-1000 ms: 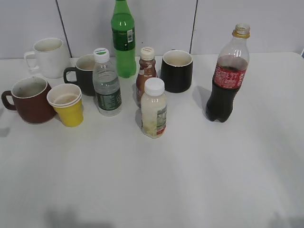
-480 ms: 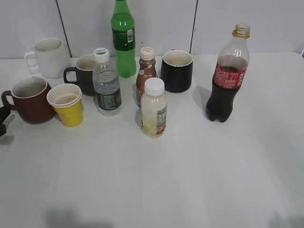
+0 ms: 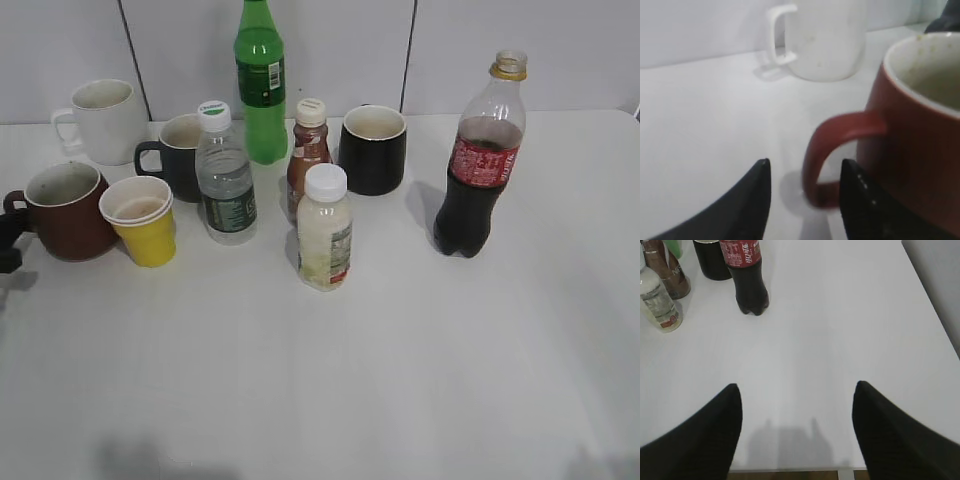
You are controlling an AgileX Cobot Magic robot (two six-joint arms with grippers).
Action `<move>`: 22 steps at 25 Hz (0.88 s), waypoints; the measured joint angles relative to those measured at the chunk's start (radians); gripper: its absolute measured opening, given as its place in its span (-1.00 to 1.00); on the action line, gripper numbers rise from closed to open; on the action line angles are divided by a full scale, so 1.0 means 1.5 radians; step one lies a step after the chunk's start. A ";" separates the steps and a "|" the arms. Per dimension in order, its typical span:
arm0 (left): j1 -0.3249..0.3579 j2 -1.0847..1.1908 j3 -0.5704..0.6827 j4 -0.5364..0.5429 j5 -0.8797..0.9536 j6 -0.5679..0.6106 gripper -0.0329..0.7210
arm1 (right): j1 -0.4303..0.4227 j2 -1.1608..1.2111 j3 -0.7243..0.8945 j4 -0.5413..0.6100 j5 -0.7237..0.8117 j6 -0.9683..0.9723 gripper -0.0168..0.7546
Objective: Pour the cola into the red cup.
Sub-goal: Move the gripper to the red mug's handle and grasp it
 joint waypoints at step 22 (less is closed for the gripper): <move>-0.078 0.044 -0.072 -0.067 -0.004 0.002 -0.45 | 0.000 0.000 0.000 0.001 0.000 0.000 0.39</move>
